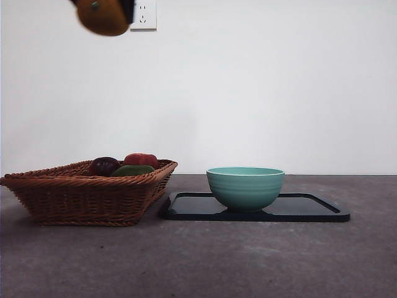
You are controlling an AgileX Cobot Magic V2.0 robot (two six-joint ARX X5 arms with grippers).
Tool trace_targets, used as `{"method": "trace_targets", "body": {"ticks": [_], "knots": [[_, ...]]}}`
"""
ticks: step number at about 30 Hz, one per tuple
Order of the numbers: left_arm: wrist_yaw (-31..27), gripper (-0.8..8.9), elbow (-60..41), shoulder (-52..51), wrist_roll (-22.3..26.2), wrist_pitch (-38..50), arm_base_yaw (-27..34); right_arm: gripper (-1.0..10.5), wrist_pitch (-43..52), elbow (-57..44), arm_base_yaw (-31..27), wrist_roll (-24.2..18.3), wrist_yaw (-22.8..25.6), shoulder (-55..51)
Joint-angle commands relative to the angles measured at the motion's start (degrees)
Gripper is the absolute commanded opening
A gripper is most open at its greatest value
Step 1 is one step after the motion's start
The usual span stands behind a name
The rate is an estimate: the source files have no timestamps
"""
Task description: Pick up the wifruite, put it on the bowl, pick up the plate, put it on desk
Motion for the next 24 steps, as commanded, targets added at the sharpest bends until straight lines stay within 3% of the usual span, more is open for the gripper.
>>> {"method": "trace_targets", "body": {"ticks": [1,14,24], "knots": [[-0.2,2.14,-3.2,0.6,-2.1,-0.6,1.0,6.3,1.0,0.7,0.3,0.5,-0.1,0.1],[-0.2,2.14,-24.5,1.4,-8.7,24.0,3.7,6.3,0.2,0.7,0.3,0.6,-0.1,0.1],[-1.9,2.14,-26.3,8.2,-9.9,26.9,5.0,6.3,-0.9,0.7,0.3,0.5,-0.1,0.1]]}}
